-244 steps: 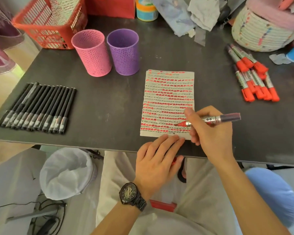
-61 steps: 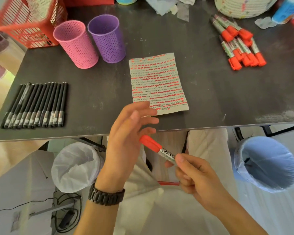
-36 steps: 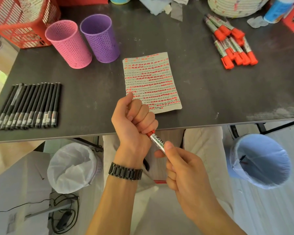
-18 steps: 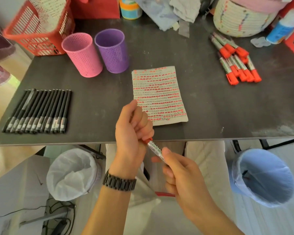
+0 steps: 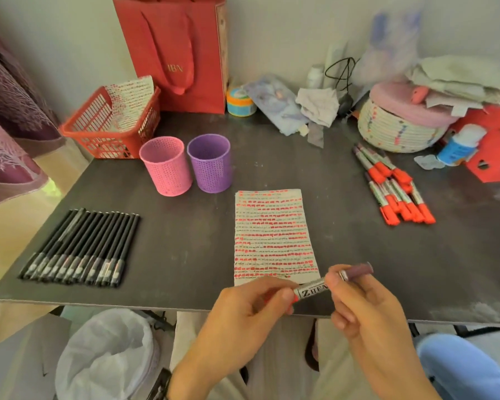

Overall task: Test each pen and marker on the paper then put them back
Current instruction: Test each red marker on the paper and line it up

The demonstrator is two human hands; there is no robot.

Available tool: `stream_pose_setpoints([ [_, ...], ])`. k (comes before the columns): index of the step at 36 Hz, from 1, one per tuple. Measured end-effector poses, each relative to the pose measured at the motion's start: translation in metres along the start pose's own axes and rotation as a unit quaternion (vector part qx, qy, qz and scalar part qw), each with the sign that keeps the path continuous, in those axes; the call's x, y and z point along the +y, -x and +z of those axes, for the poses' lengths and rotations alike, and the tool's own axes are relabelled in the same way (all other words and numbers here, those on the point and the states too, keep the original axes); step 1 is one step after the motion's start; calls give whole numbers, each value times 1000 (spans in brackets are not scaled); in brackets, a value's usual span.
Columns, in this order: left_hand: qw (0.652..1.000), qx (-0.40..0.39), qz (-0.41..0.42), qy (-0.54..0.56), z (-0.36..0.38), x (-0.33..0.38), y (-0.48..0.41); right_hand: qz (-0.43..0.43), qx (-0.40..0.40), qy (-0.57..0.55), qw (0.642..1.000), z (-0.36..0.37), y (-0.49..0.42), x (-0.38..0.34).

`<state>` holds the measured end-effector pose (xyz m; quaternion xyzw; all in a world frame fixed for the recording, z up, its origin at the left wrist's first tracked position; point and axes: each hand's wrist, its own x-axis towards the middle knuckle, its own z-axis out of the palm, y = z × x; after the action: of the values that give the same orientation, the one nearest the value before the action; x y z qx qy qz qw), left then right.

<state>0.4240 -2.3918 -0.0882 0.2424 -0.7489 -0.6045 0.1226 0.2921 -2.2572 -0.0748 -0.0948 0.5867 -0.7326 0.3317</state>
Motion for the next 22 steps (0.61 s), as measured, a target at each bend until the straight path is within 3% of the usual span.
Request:
stream_pose_setpoints([
  [7,999,-26,17,-14,25,5,-12,-60,-7,164,985,1,-2,1],
  [9,998,-28,37,-52,28,5,-18,-70,-12,175,982,-3,-3,-1],
  [12,985,35,57,-156,21,2,-29,-91,40,208,973,-18,-10,-13],
  [17,941,135,106,-291,-12,-5,-55,-140,129,386,903,-66,-32,-37],
  [22,903,140,62,-402,-37,-23,-74,-71,163,549,817,-106,-52,-44],
])
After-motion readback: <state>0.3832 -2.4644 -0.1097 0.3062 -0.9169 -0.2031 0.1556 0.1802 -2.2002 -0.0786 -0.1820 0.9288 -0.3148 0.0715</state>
